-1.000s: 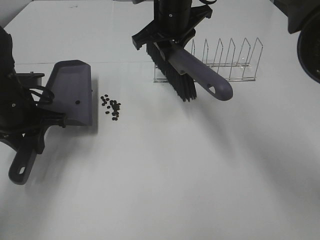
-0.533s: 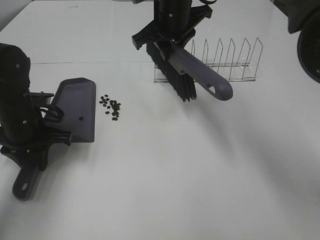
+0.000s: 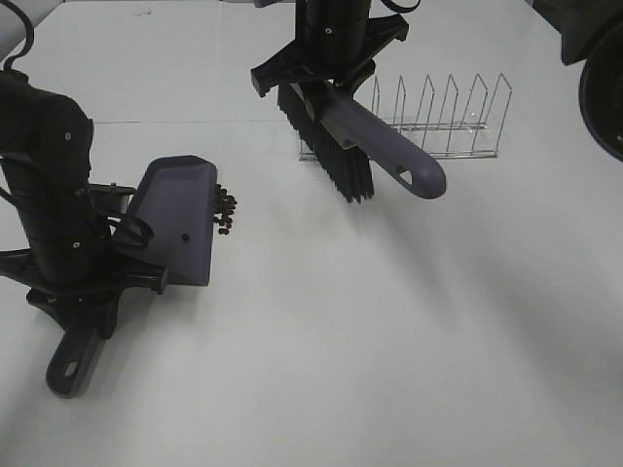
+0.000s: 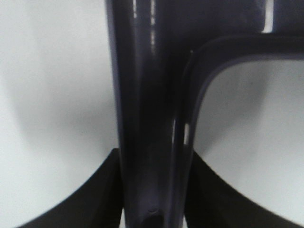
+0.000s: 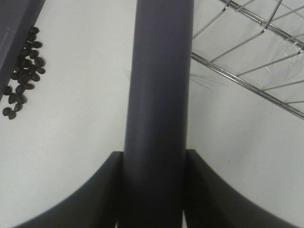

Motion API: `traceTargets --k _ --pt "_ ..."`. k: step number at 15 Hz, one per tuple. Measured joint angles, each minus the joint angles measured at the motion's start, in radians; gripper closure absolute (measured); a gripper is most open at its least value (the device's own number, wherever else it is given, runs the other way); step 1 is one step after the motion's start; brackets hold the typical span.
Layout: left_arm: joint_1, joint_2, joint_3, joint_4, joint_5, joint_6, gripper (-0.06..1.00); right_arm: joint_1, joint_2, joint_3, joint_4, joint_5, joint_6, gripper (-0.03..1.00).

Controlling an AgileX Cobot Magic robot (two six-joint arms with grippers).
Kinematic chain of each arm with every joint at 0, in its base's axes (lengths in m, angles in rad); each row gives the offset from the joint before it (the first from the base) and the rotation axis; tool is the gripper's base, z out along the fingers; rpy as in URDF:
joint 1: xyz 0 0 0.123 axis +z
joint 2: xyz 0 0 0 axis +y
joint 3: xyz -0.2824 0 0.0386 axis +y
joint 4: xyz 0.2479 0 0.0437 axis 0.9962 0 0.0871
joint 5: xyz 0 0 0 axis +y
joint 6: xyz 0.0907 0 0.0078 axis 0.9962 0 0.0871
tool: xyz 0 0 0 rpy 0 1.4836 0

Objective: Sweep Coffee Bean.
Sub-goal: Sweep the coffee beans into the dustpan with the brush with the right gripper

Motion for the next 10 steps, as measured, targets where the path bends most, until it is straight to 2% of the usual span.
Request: traceTargets --k 7,10 --pt "0.000 0.000 0.000 -0.012 0.001 -0.003 0.63 0.000 0.099 0.000 0.005 -0.001 0.000 0.68" --pt "0.000 0.000 0.000 -0.015 0.001 -0.003 0.63 0.000 0.154 -0.002 0.075 -0.045 0.000 0.68"
